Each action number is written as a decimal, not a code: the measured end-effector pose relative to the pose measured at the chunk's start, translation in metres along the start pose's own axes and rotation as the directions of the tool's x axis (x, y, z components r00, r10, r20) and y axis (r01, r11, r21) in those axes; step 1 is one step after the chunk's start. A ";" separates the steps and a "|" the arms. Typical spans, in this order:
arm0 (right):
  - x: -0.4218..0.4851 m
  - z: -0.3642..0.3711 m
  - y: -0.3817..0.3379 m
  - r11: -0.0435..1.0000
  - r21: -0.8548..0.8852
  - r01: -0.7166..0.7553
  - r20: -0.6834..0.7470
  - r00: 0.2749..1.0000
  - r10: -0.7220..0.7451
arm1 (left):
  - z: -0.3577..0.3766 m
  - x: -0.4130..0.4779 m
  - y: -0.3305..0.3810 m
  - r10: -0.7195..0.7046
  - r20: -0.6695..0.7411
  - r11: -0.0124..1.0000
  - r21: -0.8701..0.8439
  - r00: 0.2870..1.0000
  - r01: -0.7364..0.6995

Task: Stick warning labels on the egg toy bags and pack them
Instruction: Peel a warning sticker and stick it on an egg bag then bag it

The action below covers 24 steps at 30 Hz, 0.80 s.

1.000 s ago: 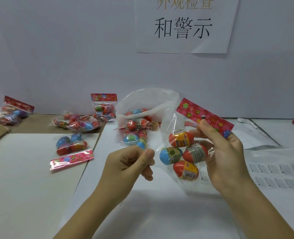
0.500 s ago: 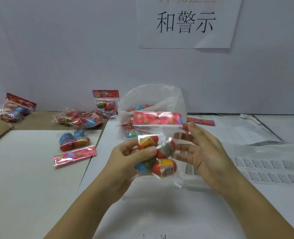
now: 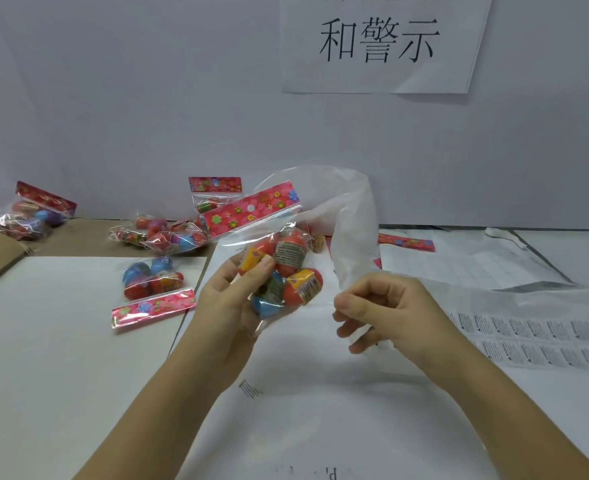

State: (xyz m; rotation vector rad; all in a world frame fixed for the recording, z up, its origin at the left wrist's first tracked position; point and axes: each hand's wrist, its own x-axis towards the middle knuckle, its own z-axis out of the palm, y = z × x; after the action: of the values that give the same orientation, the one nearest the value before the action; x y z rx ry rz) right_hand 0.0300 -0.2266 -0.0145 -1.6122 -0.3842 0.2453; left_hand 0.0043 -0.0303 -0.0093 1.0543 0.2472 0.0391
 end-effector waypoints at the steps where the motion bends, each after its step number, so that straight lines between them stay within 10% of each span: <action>1: 0.000 -0.002 -0.001 1.000 0.006 0.010 0.010 1.000 -0.010 | -0.001 0.000 0.001 -0.009 0.006 1.000 -0.018 1.000 0.009; 12: -0.004 0.005 -0.004 0.998 0.037 -0.043 0.081 0.996 0.040 | -0.005 0.001 -0.005 0.018 0.167 0.997 -0.081 0.986 -0.004; 16: -0.008 0.026 0.004 0.981 -0.070 0.183 -0.114 0.975 -0.190 | 0.001 -0.002 -0.015 0.019 0.172 0.989 0.141 0.985 -0.044; 21: -0.013 0.029 0.008 0.845 -0.263 0.465 -0.360 0.765 -0.534 | 0.013 -0.004 -0.024 -0.042 -0.069 0.983 0.177 0.997 0.054; 24: -0.012 0.025 0.015 0.473 -0.700 0.534 -0.158 0.530 -0.833 | 0.016 -0.007 -0.023 -0.025 0.083 0.999 -0.032 0.996 0.027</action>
State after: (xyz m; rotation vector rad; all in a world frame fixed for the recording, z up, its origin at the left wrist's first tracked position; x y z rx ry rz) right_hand 0.0111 -0.2091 -0.0325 -1.8642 -0.7606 -1.0464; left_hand -0.0011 -0.0564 -0.0199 1.0175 0.1847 -0.0240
